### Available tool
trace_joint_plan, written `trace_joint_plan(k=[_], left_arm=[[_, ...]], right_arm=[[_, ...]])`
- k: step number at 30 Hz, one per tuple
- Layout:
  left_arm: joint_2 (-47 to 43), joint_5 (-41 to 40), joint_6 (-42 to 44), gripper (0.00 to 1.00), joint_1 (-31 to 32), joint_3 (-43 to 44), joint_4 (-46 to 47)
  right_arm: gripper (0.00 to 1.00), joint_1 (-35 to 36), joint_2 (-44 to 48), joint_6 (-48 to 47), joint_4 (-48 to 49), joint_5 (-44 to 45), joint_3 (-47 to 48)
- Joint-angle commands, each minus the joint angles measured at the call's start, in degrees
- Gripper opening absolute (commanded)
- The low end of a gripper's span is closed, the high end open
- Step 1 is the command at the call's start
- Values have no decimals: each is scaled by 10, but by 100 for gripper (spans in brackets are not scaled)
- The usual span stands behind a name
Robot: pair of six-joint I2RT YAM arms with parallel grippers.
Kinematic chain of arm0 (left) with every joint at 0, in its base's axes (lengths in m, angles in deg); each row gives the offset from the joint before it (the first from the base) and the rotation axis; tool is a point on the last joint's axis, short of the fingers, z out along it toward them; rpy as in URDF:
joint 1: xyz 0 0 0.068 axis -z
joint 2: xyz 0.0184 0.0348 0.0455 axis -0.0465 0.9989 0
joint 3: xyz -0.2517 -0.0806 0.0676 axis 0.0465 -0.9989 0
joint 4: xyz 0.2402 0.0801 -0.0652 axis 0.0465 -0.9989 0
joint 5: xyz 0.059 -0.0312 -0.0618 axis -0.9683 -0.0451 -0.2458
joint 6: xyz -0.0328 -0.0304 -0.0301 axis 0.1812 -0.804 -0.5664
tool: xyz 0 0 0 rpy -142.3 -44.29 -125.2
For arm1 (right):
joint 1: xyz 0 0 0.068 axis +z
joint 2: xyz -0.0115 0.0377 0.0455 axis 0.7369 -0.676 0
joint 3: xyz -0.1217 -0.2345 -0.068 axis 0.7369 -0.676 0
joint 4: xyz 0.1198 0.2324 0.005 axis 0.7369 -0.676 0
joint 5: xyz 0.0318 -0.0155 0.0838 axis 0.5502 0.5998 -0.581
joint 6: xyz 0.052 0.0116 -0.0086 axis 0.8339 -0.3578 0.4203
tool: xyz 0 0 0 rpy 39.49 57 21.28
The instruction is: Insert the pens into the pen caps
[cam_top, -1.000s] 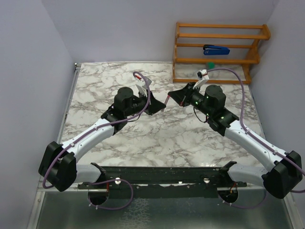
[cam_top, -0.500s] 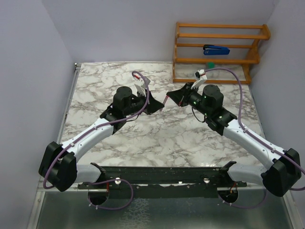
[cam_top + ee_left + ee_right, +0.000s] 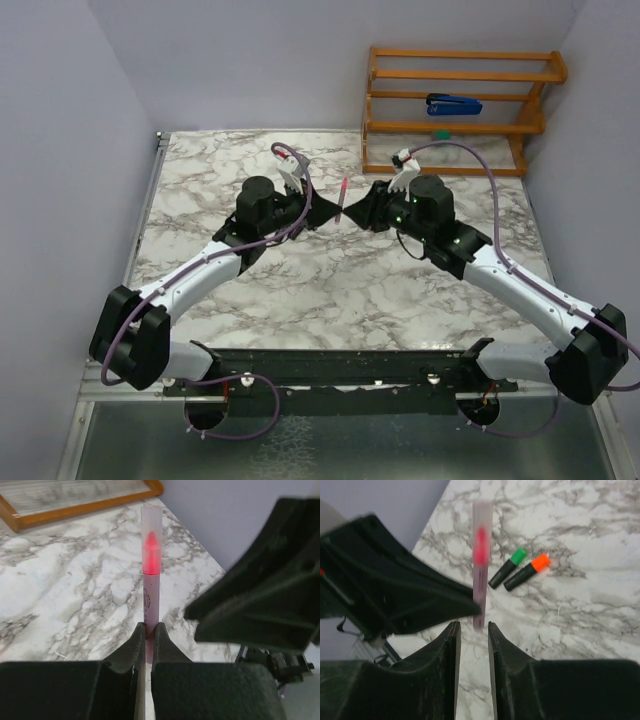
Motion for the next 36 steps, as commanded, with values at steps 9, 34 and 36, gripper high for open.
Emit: trace_joint_plan(k=[9,34,36], left_arm=[[57,-95,41,0,-16,-48,-29],[340,-413,119,0,66,266,-467],[347,-412,122,0,66,272,-473]], right_arm=[[49,19,54,-68,-132,145,49],[51,19,142,-88,-174,166,-36],[52,19,144,-90,-176,163,-39]])
